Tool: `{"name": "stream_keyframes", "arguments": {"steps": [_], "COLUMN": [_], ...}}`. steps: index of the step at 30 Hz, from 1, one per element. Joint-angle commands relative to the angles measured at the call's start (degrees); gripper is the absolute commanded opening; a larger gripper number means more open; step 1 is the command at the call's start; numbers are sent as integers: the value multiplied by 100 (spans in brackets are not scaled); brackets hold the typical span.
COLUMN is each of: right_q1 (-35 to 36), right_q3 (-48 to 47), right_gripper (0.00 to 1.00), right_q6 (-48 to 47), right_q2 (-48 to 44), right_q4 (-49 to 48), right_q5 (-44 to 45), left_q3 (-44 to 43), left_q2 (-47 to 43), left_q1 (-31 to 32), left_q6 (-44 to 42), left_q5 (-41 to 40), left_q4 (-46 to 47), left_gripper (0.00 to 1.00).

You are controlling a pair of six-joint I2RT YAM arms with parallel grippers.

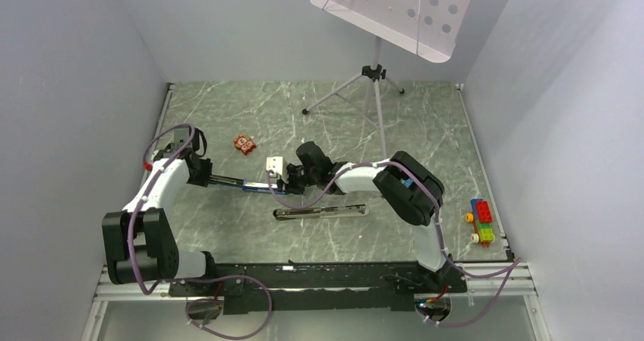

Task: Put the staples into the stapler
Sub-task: Move the stapler to the center of the board.

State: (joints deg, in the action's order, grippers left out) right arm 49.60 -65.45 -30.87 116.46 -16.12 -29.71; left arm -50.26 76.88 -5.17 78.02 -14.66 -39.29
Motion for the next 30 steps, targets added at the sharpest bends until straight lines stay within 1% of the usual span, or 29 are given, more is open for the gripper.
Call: {"name": "stream_keyframes", "arguments": {"steps": [1,6,7,8,13,16,19,21,24,26,29,30], "right_q1": [58,44,48,37,-18,-60,-102,-145,-230,-358,-559,-595], "right_q3": [58,76,76,81,59,51,60,60,31,-11,-204,-287], "right_gripper": [6,6,6,6,5,5,5,5,5,5,4,4], "right_q6": [-263,-292,-311,-328,-377,-368,-376,-409,-499,-512,-624,-712], "right_q2": [52,5,-5,-9,-10,-13,-26,-45,-73,-93,-96,-100], "right_q4": [171,306,351,395,510,543,584,648,803,915,1348,1504], "right_q5": [24,49,41,43,34,27,-5,-60,-117,-160,-434,-502], "left_q3": [202,470,468,446,324,365,371,301,181,128,111,62], "left_q2": [37,64,64,70,95,-3,-248,-431,-786,-1031,-1348,-1379], "left_q1": [60,12,-1,-21,-96,-225,-403,-542,-735,-872,-983,-989], "left_q6": [181,186,159,119,-63,-270,-724,-1150,-1982,-2900,-4557,-4969], "left_q5": [475,680,713,754,879,995,1147,1244,1405,1812,2654,2778], "left_q4": [139,409,441,443,396,453,542,504,516,813,1375,1350], "left_gripper": [3,4,6,10,37,51,61,65,75,81,85,87]}}
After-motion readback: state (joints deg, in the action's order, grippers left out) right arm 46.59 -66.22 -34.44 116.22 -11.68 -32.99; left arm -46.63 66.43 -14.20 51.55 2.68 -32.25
